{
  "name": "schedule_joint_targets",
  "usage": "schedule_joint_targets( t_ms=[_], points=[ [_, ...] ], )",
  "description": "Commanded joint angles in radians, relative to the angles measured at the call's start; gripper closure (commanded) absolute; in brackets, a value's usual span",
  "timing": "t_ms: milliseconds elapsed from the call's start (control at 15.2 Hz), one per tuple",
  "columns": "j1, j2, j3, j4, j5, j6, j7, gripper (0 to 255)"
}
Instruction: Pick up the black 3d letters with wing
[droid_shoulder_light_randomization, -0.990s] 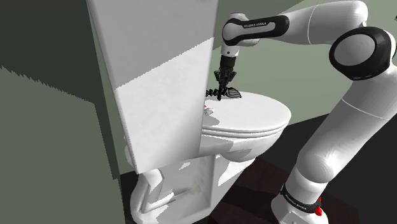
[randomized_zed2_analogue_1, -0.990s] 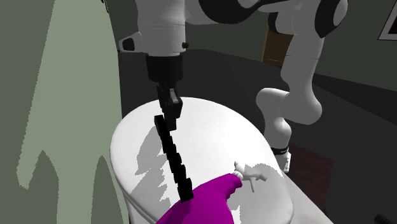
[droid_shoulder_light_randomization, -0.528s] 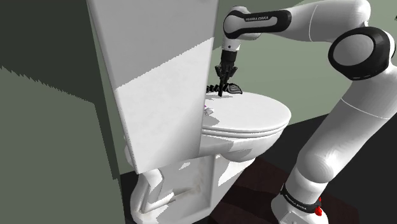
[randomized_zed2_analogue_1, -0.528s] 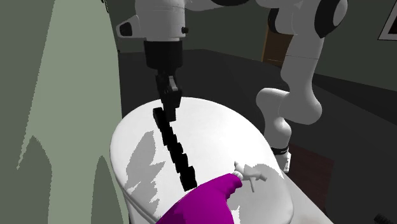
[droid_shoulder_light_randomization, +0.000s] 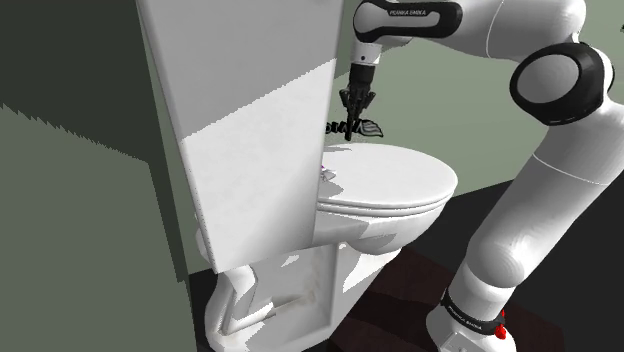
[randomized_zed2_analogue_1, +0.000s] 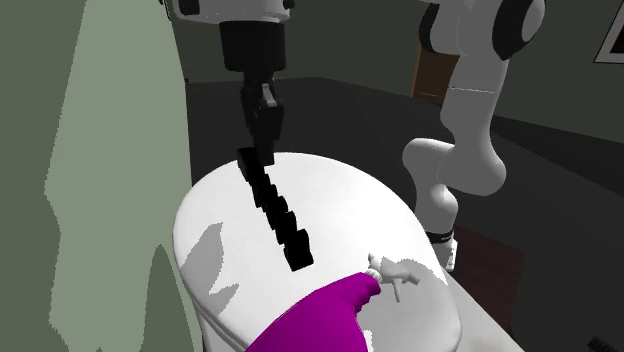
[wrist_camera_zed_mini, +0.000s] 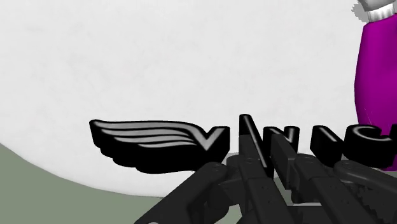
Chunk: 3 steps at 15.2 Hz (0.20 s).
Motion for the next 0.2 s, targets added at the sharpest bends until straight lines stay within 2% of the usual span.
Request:
schedule_joint_targets(
  t_ms=[0, 132],
  points=[
    [0.0, 0.006, -0.001, 0.036, 0.001, -0.029, -0.001, 255],
    [0.0, 0.007, -0.001, 0.038, 0.001, -0.031, -0.001, 255]
  ],
)
